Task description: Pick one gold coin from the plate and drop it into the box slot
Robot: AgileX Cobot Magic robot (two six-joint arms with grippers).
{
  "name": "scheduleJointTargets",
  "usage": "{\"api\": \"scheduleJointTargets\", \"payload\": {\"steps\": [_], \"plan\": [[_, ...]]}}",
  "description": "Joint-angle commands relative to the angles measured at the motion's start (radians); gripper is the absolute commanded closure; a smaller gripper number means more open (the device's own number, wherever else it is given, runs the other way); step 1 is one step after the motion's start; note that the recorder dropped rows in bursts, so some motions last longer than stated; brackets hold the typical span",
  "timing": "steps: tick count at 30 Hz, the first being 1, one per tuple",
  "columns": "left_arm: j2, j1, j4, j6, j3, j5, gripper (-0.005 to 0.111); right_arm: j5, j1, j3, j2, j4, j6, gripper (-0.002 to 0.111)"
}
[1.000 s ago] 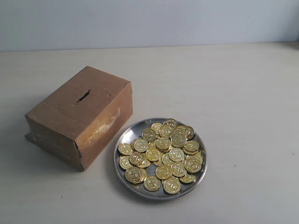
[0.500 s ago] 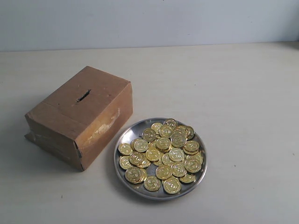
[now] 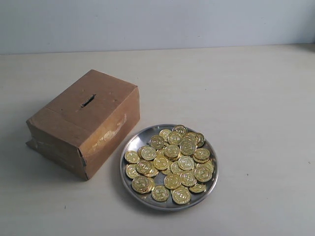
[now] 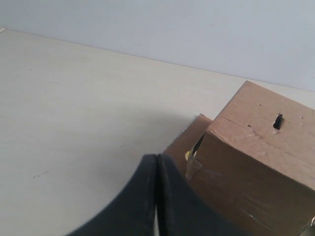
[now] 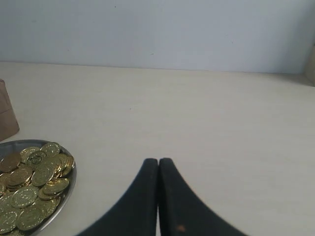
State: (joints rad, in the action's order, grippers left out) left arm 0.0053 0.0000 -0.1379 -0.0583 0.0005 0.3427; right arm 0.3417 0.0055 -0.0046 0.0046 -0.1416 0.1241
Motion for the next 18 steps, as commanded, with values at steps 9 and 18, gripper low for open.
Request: {"api": "scheduleJointTargets", "payload": {"steps": [9, 18], "plan": [[-0.005, 0.0, -0.004, 0.002, -0.001, 0.002, 0.107, -0.008, -0.005, 0.005, -0.005, -0.013, 0.006, 0.108], [-0.005, 0.0, -0.004, 0.002, -0.001, 0.002, 0.107, -0.008, -0.005, 0.005, -0.005, -0.013, 0.006, 0.108]]}}
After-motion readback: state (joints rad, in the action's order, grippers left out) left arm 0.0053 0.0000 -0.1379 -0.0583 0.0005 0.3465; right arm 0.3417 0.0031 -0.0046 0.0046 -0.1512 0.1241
